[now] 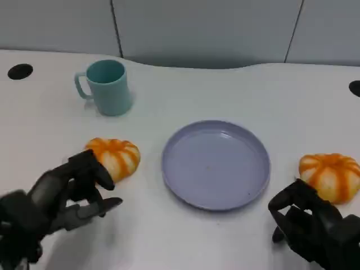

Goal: Grasp the bread from the table and place it into the plate.

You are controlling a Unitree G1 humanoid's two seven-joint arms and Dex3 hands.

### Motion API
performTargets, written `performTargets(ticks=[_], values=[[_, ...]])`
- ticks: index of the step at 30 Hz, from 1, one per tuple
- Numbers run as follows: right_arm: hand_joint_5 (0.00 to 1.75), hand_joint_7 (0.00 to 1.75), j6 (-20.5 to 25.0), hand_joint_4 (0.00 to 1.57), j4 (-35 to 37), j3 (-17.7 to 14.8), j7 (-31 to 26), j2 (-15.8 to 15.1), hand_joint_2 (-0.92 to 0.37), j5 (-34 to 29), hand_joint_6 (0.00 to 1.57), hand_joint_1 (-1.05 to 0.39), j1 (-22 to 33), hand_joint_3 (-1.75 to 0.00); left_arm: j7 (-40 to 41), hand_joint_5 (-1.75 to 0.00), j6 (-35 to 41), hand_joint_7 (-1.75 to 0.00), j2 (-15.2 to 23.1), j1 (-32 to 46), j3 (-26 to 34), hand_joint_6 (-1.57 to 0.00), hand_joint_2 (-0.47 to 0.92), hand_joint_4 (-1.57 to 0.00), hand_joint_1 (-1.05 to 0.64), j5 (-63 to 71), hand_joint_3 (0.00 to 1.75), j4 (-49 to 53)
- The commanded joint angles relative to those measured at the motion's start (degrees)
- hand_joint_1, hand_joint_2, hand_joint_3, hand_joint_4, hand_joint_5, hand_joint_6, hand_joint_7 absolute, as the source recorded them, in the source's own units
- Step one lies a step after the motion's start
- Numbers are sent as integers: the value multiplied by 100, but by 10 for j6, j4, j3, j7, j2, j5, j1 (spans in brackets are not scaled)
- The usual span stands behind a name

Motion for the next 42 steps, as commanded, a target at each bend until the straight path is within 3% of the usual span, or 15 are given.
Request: performTargets(ticks=[1,3,4,5,6,7,8,10,13,17,22,31,35,42], values=[[175,175,-5,61,-3,1,-3,2,-92,0,38,-26,0,-34,74,-175,-40,-158,57,-30,-29,-32,91,-43,-48,141,5,-41],[175,175,-5,61,-3,2,-4,3,-92,-3,38,-26,0,-34,95,-175,-42,-157,72,-36,-39,-32,92,-42,-49,183,4,-54],[175,175,-8,61,-3,3,-5,3,-92,-5,38,-27,0,-34,104,-163,-43,-141,88,-46,-48,-32,92,-39,-54,219,3,-65],[175,175,-10,61,-2,4,-5,3,-92,-7,38,-28,0,-34,112,-130,-43,-95,100,-53,-54,-38,92,-35,-58,245,3,-73],[175,175,-12,61,-2,4,-5,3,-92,-8,38,-28,0,-34,117,-116,-43,-71,107,-57,-58,-45,92,-35,-60,261,3,-77],[175,175,-9,61,-3,5,-7,5,-92,-8,38,-29,0,-34,115,-109,-36,-57,125,-70,-68,-49,92,-35,-61,296,2,-83],[175,175,-7,61,-3,5,-8,7,-92,-8,38,-29,-1,-34,113,-69,-29,-30,139,-81,-77,-39,91,-18,-63,324,1,-87],[175,175,-5,61,-4,5,-9,8,-92,-8,38,-29,-1,-34,113,-32,-19,-7,154,-93,-87,-35,89,-12,-65,357,0,-93],[175,175,-7,61,-1,6,-14,9,-92,-13,38,-29,-3,-34,111,-17,-3,-1,172,-118,-110,-28,86,-7,-65,408,0,-92],[175,175,-8,61,0,8,-17,9,-92,-15,38,-29,-3,-34,113,-13,9,0,182,-130,-125,-24,83,-4,-63,432,0,-92],[175,175,-11,59,1,11,-19,9,-92,-14,38,-31,-3,-34,52,-4,29,0,194,-225,-189,-16,75,0,-58,476,0,-8],[175,175,-11,60,1,11,-20,6,-92,-16,38,-28,-3,-34,53,0,37,0,168,-305,-250,-11,77,0,-66,470,1,130],[175,175,-12,61,-2,9,-15,5,-92,-10,39,-28,2,-34,70,0,94,0,63,-417,-312,-11,78,0,-63,495,1,384],[175,175,-8,62,-13,9,-13,4,-92,-9,38,-29,9,-35,139,-1,84,-2,5,-476,-332,-15,71,-1,-50,458,0,581]])
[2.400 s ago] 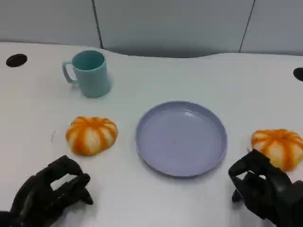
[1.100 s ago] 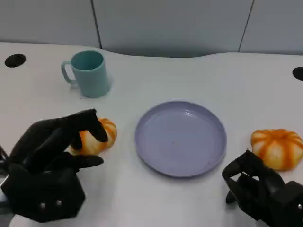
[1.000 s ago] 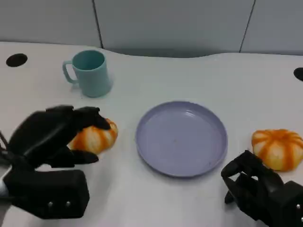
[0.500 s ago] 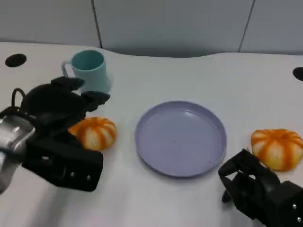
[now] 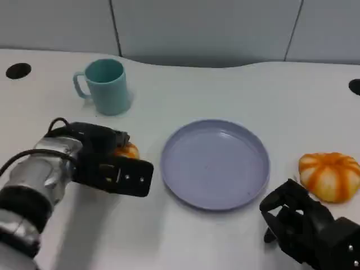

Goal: Grasp the bread from the table and place it into the plate.

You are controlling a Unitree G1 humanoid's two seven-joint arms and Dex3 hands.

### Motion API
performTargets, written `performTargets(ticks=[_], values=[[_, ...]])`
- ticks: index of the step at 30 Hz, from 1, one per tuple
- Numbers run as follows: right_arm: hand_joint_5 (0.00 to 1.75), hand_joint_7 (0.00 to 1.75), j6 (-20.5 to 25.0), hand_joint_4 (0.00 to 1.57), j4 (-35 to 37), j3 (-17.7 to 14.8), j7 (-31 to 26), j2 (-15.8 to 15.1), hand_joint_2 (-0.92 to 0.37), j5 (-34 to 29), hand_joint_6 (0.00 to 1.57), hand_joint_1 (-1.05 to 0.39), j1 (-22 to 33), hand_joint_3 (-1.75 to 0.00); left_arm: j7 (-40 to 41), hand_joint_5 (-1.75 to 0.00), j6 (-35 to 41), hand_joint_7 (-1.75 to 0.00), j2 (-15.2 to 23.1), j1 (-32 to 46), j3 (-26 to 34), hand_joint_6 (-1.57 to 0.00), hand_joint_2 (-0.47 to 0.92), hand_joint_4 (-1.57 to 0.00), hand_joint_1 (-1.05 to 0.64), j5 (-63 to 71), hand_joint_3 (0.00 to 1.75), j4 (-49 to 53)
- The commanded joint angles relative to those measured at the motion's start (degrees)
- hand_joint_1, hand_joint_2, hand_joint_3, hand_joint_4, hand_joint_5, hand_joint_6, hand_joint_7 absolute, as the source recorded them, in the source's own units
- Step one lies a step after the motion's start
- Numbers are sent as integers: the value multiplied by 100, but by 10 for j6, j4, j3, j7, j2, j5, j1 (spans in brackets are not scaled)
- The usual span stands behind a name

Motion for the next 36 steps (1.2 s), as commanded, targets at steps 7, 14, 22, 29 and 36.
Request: performTargets(ticks=[7,14,22,29,36], values=[[175,175,3,60,-19,-7,0,-11,-92,2,38,-28,11,-34,88,-2,-4,-2,-38,-38,-26,-18,68,-5,-46,-32,0,145],[175,175,6,57,-30,-5,-2,-16,-92,-7,37,-28,18,-35,148,-11,-4,-5,-48,-14,-29,-34,66,-24,-40,-55,0,161],[175,175,12,55,-35,-9,2,-15,-92,-1,35,-28,20,-35,227,-169,-33,-168,-42,17,-21,-36,85,-47,-8,-85,8,162],[175,175,1,56,-21,-15,8,-14,-92,13,35,-25,15,-36,242,-175,-42,-175,-41,28,-6,-53,90,-70,-12,-111,8,167],[175,175,4,56,-17,-15,5,-15,-92,5,35,-26,10,-36,232,-175,-94,-175,-26,33,32,-53,92,-73,-13,-159,8,158]])
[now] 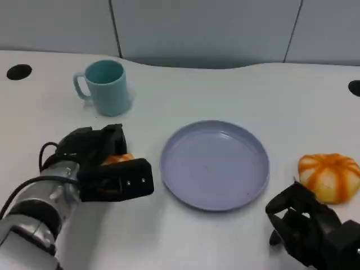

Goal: Grasp the bread from the table and place it into the plate.

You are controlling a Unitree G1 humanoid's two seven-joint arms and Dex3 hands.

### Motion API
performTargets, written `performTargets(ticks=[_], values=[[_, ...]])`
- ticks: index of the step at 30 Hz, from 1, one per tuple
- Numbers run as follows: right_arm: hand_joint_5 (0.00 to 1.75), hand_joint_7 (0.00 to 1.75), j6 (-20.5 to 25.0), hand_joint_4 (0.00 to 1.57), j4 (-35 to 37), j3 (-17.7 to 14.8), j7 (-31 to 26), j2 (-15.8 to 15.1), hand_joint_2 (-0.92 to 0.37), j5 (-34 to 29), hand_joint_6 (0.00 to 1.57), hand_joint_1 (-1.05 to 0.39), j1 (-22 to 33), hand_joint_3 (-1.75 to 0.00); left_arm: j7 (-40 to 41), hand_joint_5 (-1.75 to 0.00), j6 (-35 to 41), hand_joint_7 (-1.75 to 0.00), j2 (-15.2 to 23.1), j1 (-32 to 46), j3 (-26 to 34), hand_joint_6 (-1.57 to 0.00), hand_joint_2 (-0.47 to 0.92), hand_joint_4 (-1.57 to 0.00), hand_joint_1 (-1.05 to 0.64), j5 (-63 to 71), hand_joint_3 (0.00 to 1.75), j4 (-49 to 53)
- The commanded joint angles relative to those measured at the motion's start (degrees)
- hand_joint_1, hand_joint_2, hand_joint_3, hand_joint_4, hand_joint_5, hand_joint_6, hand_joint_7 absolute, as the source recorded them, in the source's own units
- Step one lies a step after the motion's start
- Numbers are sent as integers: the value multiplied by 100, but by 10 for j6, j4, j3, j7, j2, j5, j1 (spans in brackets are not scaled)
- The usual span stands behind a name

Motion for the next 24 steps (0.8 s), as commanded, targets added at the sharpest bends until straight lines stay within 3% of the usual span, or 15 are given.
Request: performTargets(ticks=[1,5,9,12,15,24], values=[[175,175,-1,56,1,-6,-6,-8,-92,-7,35,-26,-4,-35,-26,-175,-38,-175,15,24,28,-52,92,-69,-13,-36,8,4],[175,175,3,57,3,-8,0,-7,-92,-1,36,-26,-8,-36,-73,-175,-98,-175,24,33,103,-61,89,-80,-14,-122,6,-11],[175,175,4,58,3,-9,1,-6,-92,-1,37,-26,-8,-36,-81,-175,-104,-175,26,34,110,-63,89,-83,-15,-129,5,-13],[175,175,0,58,7,-9,-4,-4,-92,-5,37,-26,-11,-35,-198,-175,-126,-175,4,54,237,-59,89,-83,-12,-293,5,-62],[175,175,6,58,6,-9,-4,-3,-92,-3,38,-26,-13,-35,-271,-175,-113,-175,-11,66,289,-56,89,-83,-11,-373,5,-107],[175,175,-1,59,16,-8,-3,-1,-92,-3,38,-27,-17,-35,-375,-175,-73,-175,-45,67,304,-62,87,-84,-6,-437,7,-229]])
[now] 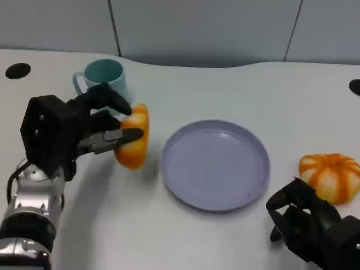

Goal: Grasp the bread from the table and place it into the plate.

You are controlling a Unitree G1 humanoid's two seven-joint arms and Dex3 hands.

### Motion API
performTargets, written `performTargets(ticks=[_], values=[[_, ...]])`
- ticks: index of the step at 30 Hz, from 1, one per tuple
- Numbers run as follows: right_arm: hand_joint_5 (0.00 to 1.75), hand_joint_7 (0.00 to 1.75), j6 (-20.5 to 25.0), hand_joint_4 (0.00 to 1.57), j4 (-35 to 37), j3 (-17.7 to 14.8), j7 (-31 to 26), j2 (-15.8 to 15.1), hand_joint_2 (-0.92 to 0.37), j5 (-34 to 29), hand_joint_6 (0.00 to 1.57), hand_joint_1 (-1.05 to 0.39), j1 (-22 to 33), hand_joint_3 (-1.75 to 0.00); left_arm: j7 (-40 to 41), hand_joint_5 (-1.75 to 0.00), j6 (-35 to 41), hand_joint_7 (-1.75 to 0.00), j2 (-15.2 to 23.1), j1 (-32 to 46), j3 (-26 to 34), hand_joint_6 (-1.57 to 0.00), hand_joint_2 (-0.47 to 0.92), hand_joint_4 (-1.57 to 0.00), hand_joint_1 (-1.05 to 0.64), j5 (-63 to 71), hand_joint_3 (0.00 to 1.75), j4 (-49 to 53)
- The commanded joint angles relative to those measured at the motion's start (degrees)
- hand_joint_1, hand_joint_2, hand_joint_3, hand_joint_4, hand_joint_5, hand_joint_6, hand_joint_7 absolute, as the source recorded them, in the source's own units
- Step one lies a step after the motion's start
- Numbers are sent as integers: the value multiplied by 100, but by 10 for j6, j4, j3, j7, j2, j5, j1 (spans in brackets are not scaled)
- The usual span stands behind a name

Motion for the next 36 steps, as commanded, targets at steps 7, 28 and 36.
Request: performTargets(ticks=[7,28,36], values=[[175,175,-8,59,14,-4,1,-3,-92,4,38,-27,-7,-35,-27,-175,30,-175,-15,-16,-28,-65,85,-87,-7,14,8,-63],[175,175,-21,61,22,11,-15,0,-92,-17,38,-31,-10,-35,123,-175,-34,-175,-104,-154,-230,-69,80,-89,-20,277,13,121],[175,175,-25,64,25,6,-6,6,-92,1,38,-31,-7,-34,183,-90,-28,-54,-71,-187,-347,-46,89,-24,-59,421,1,118]])
